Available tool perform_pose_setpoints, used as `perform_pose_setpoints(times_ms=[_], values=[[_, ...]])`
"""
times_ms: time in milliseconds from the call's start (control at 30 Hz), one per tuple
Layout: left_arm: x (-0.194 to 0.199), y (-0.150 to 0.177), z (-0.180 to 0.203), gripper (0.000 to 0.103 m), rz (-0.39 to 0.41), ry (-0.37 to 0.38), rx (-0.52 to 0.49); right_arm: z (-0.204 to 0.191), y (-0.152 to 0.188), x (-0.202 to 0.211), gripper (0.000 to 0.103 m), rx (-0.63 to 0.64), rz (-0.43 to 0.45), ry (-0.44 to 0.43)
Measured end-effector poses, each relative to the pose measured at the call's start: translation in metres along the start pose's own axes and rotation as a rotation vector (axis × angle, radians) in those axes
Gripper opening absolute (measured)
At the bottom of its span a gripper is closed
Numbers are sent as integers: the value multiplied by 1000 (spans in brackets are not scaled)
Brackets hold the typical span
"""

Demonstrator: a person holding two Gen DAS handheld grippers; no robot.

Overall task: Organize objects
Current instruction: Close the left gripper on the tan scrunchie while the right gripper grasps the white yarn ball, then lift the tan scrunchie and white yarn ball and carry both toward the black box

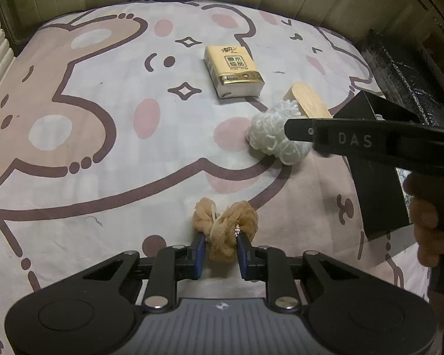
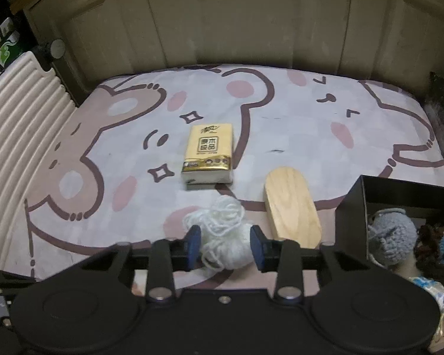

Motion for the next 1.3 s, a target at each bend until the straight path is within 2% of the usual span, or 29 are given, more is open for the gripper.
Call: perform_pose_setpoints(times_ms=[133, 400, 500, 633, 800, 1000, 1100, 1300], values=[[1, -1, -4, 24, 5, 5, 16, -3, 3, -10, 44, 35, -11, -8], [-10, 0, -7, 26, -22, -8, 2, -15, 6, -29, 58, 163, -15, 63], [-15, 2, -8, 29, -34, -26, -13, -14, 8, -34, 58, 193, -17, 98], [-20, 3, -9, 35, -40, -43, -22, -7, 8, -36, 45, 186, -25, 133], [-22, 2, -7, 34, -39, -60, -46, -3, 7, -31, 41, 163, -41, 119], [-10, -7, -9, 29, 16, -62, -14, -4, 5, -16, 40, 143, -31, 94], [0, -13, -12, 17, 51, -63, 13, -5, 0, -4, 40, 129, -7, 85], [15, -21, -13, 12, 101, -52, 57, -8, -7, 21, 40, 120, 43, 70]])
Point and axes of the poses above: each gripper's, at about its wrist camera, not at the fingertips, and x roughly against the way its jaws point, z to its right, y to its underside, the point moved 8 cm from there along -x, roughly the way its jaws point, and after that the axes turned 1 degree about z, right-handed, at the moved point
